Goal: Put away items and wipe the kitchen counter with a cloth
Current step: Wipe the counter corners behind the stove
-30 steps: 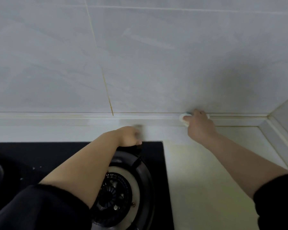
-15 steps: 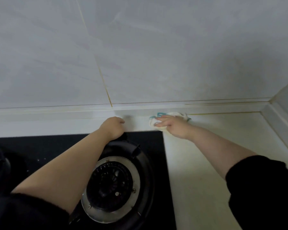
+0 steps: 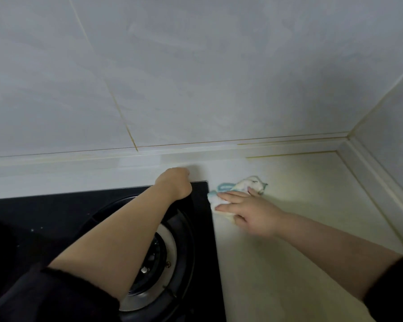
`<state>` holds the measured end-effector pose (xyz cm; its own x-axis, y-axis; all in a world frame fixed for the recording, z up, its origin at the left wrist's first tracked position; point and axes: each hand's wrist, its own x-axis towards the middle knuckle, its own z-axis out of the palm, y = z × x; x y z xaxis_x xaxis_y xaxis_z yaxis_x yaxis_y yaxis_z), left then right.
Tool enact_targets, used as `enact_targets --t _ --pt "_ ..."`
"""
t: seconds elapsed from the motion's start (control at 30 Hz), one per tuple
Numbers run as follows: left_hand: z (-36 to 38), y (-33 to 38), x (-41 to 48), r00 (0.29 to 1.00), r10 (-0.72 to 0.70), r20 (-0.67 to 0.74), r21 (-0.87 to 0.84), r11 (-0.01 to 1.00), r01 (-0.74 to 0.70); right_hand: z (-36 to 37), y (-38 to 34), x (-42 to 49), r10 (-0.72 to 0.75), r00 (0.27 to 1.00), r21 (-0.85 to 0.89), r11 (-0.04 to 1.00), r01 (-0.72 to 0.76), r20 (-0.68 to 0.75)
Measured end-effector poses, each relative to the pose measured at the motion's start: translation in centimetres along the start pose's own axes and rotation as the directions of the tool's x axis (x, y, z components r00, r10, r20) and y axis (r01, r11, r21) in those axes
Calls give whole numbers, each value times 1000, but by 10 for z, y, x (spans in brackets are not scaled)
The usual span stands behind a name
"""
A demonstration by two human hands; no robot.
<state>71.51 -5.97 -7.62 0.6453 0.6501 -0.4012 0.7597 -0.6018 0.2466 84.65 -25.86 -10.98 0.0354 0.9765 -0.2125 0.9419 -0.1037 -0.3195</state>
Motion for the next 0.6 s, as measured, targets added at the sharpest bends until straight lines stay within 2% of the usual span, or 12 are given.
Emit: enact_targets --t 0.07,0.2,0.33,0.47,0.6 --pt "5 13 0 1000 -17 -14 30 999 17 -7 5 28 62 997 -38 997 -63 -36" --pt "22 39 6 997 -17 -74 35 999 19 -13 19 61 157 979 15 988 -157 -126" --pt "41 67 18 980 116 -161 135 986 -95 -25 69 42 247 947 57 969 -241 -207" --pt "66 88 21 943 249 -222 190 959 -209 -26 122 4 434 854 28 895 -445 -288" --pt "84 87 22 951 249 -184 272 942 -194 -28 144 -9 555 761 58 819 -571 -337"
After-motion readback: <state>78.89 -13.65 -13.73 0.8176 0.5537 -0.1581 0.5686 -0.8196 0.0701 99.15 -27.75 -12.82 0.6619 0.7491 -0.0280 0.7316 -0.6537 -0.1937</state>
